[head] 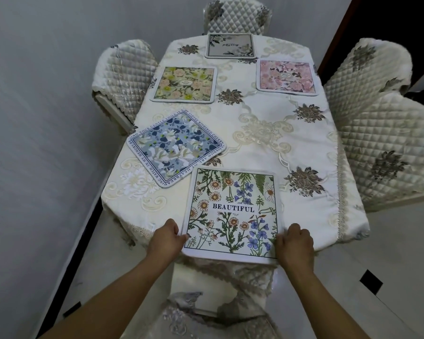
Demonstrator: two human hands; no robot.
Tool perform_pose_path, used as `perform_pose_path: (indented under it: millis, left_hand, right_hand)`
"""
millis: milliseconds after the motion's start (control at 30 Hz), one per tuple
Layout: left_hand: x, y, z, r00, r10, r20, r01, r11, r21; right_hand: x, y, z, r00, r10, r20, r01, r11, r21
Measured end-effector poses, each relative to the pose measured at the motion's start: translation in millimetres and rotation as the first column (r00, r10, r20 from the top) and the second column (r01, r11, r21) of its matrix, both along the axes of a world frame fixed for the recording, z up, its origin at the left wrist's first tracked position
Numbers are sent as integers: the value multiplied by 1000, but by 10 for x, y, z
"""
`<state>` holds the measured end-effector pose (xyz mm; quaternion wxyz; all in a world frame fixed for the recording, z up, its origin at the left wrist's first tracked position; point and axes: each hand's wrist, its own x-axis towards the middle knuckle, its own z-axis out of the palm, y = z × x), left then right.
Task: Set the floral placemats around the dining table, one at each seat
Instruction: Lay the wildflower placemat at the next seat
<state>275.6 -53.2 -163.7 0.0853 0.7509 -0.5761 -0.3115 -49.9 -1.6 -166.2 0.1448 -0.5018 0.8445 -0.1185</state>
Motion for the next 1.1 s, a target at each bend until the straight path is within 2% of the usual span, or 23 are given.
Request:
perform_pose_path:
  millis: [133,233,300,500,600,700,767,900,1100]
  left_hand:
    - [-48,-31,41,970,-225,91,236,962,-135]
    - [-189,-96,64,944,-318,90,330,916,-228]
    - [-298,-147,53,922,-373,107,388,894,-224]
    - [-337,-240,-78,885,-453,105,465,864,-192]
    - [-204,-358,-68,859,-512,-26,507,856,-103]
    - [19,-621,-13,880,-393,-266,417,908,41]
    - [205,-856,27,896,-304,-322,340,939,59]
    - [696,-1284,91,935,-180,-305,205,977,53]
    - [1524,-1246,234,975,-85,-204,111,987,117]
  right_hand:
    - [159,-80,115,980,158,-122,-160,987,-7]
    - [403,-168,130,951,291,-101,-291,957,13]
    - [568,-185,67,935,347,-68,-344,937,55]
    - [681,-206,-138,965,257,-47,-255,966,46]
    - [708,-197,-179,968,239,-79,-237,971,44]
    - [777,-206,-192,974,211,-85,-206,976,71]
    - [798,-217,-188,979,188,-79,-180,979,99]
    - [815,-301,-168,989,113,-96,-98,984,150]
    - [991,-402,19,991,10,-136,30,957,287]
